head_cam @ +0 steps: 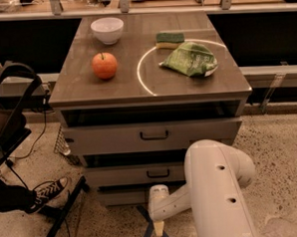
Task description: Open bottom drawer
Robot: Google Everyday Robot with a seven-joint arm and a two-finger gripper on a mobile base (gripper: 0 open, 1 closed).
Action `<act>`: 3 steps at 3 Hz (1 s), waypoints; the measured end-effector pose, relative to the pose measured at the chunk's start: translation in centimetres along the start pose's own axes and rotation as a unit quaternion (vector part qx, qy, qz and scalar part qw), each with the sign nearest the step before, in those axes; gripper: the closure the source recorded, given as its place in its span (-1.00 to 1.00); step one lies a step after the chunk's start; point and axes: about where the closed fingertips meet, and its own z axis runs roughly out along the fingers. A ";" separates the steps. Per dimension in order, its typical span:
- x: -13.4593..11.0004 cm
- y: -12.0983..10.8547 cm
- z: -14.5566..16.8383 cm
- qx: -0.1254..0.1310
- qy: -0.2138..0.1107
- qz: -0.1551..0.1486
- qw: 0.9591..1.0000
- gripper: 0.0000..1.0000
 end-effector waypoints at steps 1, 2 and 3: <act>0.3 -0.3 -1.5 0.009 0.020 0.000 1.000 -1.00; 2.2 -0.2 -4.4 0.020 0.064 0.004 0.998 -1.00; 3.2 0.4 -4.7 0.016 0.060 0.007 0.998 -1.00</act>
Offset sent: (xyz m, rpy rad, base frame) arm 0.0077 -0.0260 0.0633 -0.1868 -0.0695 -0.0373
